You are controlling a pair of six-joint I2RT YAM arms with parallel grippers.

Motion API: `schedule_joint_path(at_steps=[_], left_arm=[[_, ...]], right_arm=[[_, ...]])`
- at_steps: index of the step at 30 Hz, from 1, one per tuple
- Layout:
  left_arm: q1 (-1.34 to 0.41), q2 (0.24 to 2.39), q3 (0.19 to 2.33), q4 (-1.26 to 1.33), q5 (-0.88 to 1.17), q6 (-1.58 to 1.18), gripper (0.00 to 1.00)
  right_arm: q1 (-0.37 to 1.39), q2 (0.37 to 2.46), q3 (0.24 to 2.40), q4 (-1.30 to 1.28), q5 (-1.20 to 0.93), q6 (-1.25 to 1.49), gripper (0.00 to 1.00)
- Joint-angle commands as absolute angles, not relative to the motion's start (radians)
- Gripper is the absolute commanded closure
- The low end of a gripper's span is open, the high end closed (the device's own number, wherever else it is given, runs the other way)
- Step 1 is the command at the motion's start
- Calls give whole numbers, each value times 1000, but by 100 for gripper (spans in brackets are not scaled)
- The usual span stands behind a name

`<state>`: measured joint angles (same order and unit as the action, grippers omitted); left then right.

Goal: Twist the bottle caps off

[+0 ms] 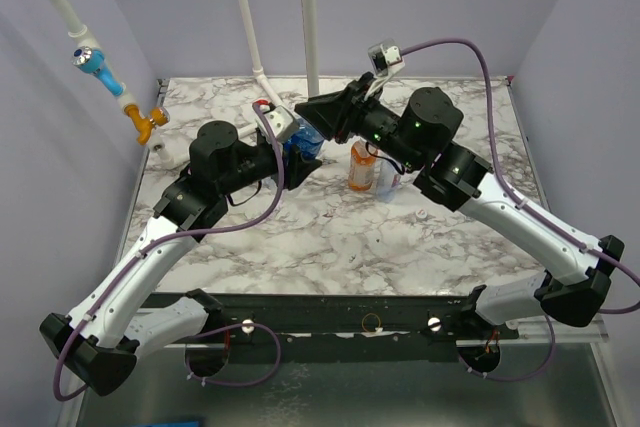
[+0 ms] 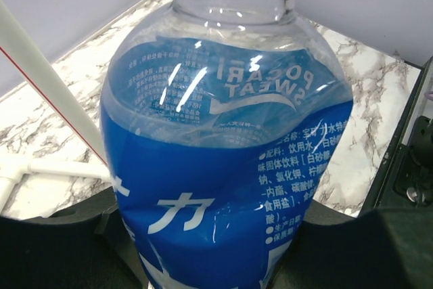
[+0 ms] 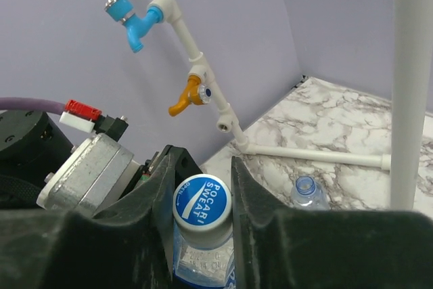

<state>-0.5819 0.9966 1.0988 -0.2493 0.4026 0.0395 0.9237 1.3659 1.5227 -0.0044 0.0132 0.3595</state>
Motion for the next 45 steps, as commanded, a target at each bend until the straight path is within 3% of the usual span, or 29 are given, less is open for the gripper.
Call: schedule_joint_path(at_steps=[1, 4, 13, 19, 20, 21, 22, 24, 26, 32, 45], left_arm=[[-580, 978, 1122, -226, 472, -24, 100], [-579, 970, 1138, -229, 609, -71, 100], [-579, 990, 1227, -233, 1057, -257, 100], [-576, 996, 1244, -236, 1106, -297, 100], [-577, 997, 1242, -241, 1102, -292, 100], [-575, 996, 1242, -248, 1090, -282, 100], [-575, 994, 1239, -255, 1065, -265, 100], [-575, 989, 1225, -270, 985, -215, 100], [-576, 982, 1203, -276, 850, -148, 100], [-576, 994, 1159, -277, 510, -5, 100], [-577, 1000, 1142, -254, 416, 40, 100]], right_arm=[[923, 1355, 1535, 10, -23, 329, 97], [922, 1310, 1515, 40, -130, 265, 99], [916, 1188, 1480, 67, -762, 196, 99], [916, 1167, 1461, 66, -805, 203, 99], [916, 1158, 1454, 67, -751, 199, 95], [917, 1146, 1448, 67, -670, 190, 79], [916, 1138, 1441, 69, -512, 192, 53], [916, 1111, 1416, 90, -189, 222, 26], [916, 1092, 1393, 116, -70, 207, 10], [916, 1233, 1559, -91, 63, 234, 10], [916, 1342, 1618, -122, 30, 275, 32]])
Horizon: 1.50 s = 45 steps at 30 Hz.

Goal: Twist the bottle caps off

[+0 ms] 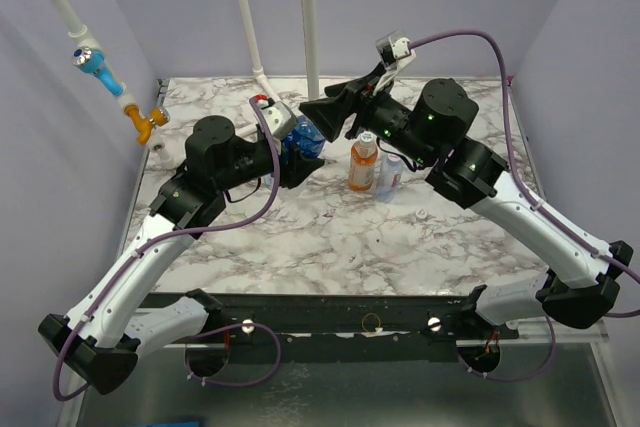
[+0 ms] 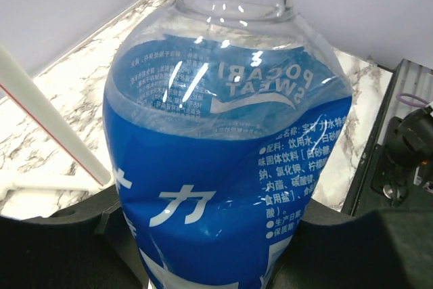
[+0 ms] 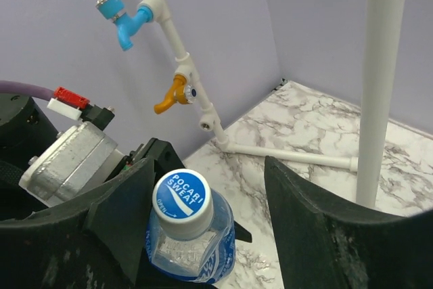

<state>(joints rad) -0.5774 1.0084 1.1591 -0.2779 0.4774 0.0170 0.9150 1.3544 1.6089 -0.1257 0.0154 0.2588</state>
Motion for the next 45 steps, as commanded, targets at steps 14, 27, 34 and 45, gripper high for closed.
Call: schedule_joint_path(at_steps=[14, 27, 34, 45], left_arm=[[-577, 998, 1141, -236, 437, 8, 100], [-576, 971, 1128, -239, 555, -41, 100], [-577, 976, 1192, -246, 951, -200, 100], [-576, 982, 1236, -247, 1134, -318, 100]], right_arm=[[916, 1384, 1604, -59, 6, 332, 45], [916, 1276, 1485, 84, -132, 310, 99], [916, 1170, 1411, 180, -695, 256, 99], [914, 1165, 1426, 181, -1011, 282, 99]])
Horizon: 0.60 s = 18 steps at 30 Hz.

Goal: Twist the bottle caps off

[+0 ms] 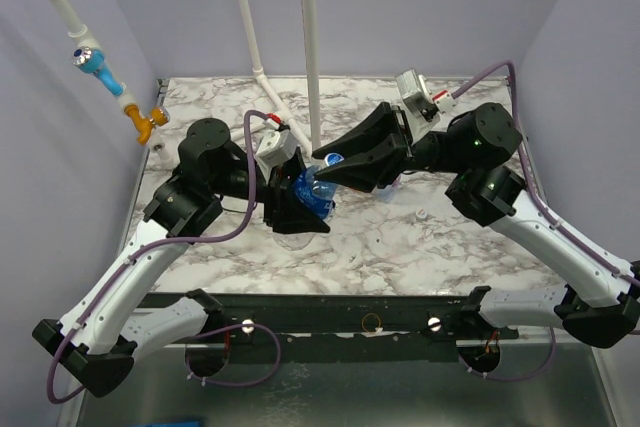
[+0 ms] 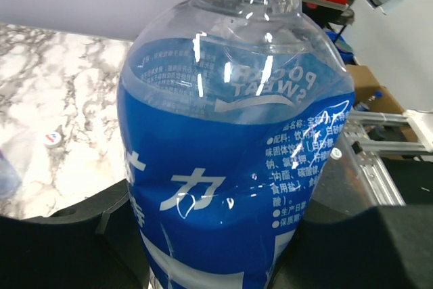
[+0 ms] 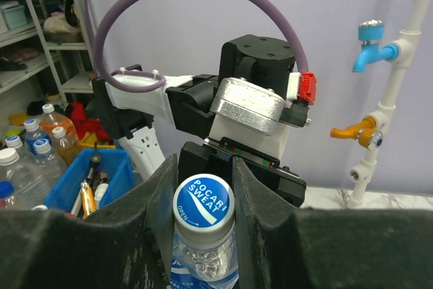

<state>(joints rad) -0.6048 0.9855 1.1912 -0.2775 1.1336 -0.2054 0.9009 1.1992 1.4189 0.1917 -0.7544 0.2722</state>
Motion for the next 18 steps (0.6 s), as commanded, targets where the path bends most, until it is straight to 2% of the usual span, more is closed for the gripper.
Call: schedule_joint_path(at_steps=[1, 2, 3, 5, 6, 8, 12, 18], left_arm=[[-576, 980, 1236, -247, 1132, -315, 100], [-575, 980, 1236, -248, 1126, -312, 100], [-575, 979, 1235, -248, 1115, -307, 100], [-575, 974, 1230, -259, 1073, -274, 100], [-575, 971, 1227, -270, 1035, -245, 100], [-574, 966, 1218, -292, 910, -184, 100], [-575, 951, 1180, -300, 669, -49, 100], [-576, 960, 1156, -299, 476, 31, 100]], right_arm=[[914, 1160, 1427, 169, -996, 272, 99], [915, 1154, 1426, 157, -958, 259, 99], [915, 1146, 1423, 146, -906, 249, 87], [915, 1131, 1424, 119, -697, 235, 44], [915, 1127, 1429, 102, -592, 230, 36], [915, 1128, 1452, 65, -389, 235, 30], [916, 1167, 1517, 4, -137, 254, 29], [916, 1359, 1737, -257, -18, 292, 29]])
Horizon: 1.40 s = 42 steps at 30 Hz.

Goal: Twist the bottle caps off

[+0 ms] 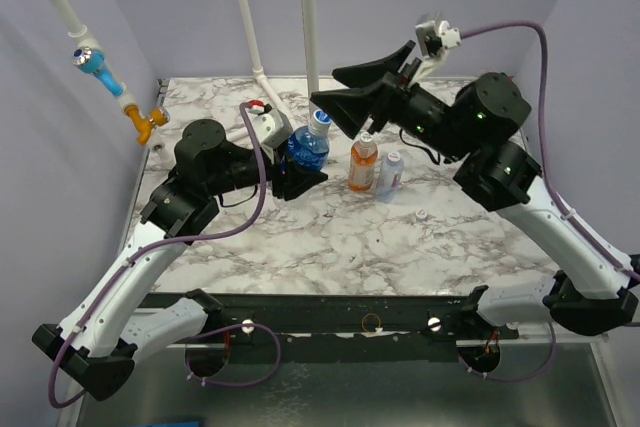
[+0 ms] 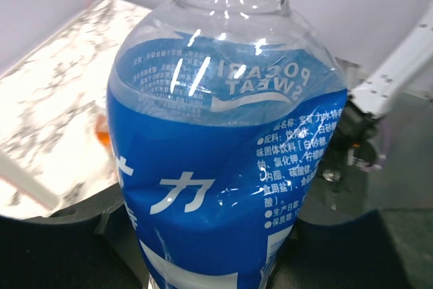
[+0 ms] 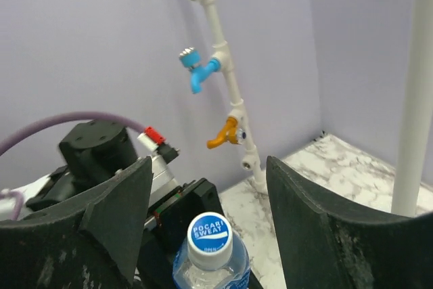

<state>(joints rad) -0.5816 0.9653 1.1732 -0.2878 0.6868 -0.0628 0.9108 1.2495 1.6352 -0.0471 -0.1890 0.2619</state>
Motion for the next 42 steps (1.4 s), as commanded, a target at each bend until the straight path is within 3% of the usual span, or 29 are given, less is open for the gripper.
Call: schedule_joint_path(at_steps=[1, 11, 13, 20, 25, 36, 42], left_arm=[[-576, 961, 1156, -296, 464, 33, 100], [-576, 953, 1131, -282, 413, 30, 100], [-577, 955, 1130, -280, 409, 30, 100], [-577, 962, 1127, -271, 406, 15, 100], [-577, 965, 1140, -270, 481, -23, 100], [-576, 987, 1226, -271, 1140, -278, 100], [-575, 997, 1237, -271, 1237, -325, 100]], right_arm=[[916, 1381, 1759, -279, -14, 296, 29], [916, 1392, 1709, -202, -77, 333, 35], [916, 1390, 1690, -183, -81, 340, 41], [916, 1384, 1654, -158, -95, 365, 78], [914, 1349, 1622, -111, -131, 323, 92], [909, 1234, 1548, 20, -819, 183, 97], [907, 1246, 1546, 9, -1001, 187, 95]])
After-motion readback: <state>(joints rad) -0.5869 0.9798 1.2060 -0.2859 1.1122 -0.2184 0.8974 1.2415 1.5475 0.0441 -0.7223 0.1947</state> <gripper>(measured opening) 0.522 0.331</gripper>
